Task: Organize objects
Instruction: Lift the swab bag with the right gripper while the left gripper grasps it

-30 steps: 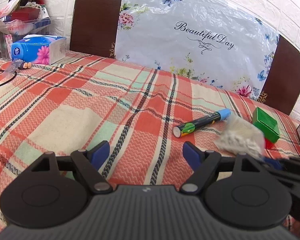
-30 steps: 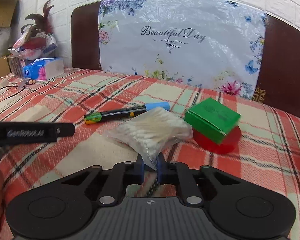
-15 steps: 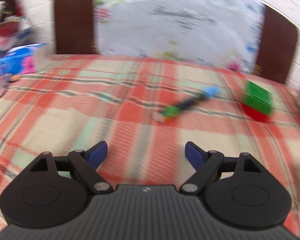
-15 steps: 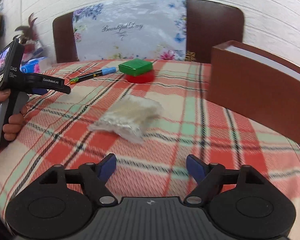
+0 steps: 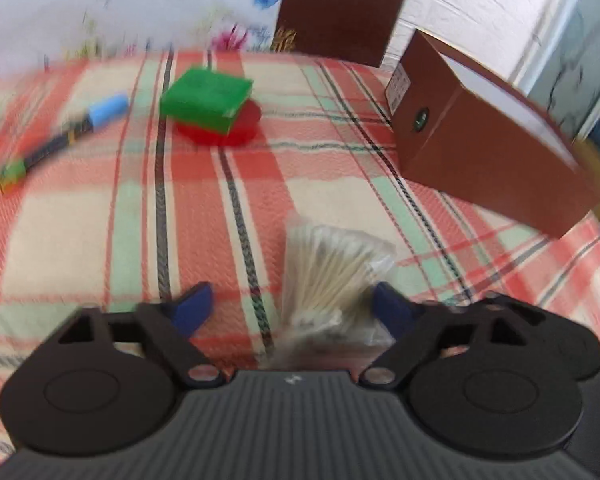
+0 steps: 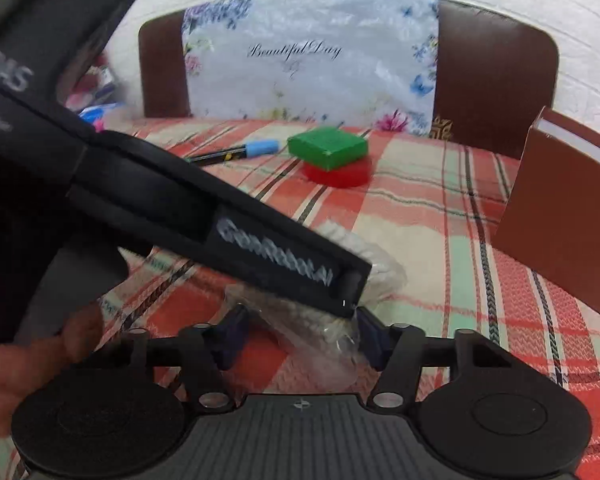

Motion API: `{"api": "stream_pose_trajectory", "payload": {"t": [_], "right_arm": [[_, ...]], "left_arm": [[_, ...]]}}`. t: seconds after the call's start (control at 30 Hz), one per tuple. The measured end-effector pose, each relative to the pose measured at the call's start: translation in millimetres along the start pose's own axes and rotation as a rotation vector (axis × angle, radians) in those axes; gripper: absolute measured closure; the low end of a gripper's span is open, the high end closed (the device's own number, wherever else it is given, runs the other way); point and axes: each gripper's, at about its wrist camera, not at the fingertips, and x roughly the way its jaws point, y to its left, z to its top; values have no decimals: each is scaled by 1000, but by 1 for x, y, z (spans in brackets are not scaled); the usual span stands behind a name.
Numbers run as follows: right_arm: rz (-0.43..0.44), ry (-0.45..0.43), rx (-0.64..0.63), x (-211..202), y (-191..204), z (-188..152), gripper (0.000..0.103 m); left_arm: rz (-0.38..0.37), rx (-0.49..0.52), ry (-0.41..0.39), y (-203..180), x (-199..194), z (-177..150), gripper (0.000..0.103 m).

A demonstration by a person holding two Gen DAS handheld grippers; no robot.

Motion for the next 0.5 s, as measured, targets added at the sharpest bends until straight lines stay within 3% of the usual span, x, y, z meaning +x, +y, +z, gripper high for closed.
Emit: {"api": "stream_pose_trajectory", "payload": {"t": [0.03, 0.13, 0.3, 0.5], "right_arm": [[-12, -10, 3, -2, -1, 1, 64], [-45, -90, 16, -18, -10, 3, 67], [-216, -286, -35, -50, -33, 21, 67], [-327, -345, 29, -55, -106, 45, 67]], "left_arm": [[-56, -3, 12, -2, -3, 3, 61], [-68, 12, 3, -15, -11, 16, 62], [-125, 107, -138, -62, -32, 54, 62], [-188, 211, -177, -120, 3, 111, 61]]}}
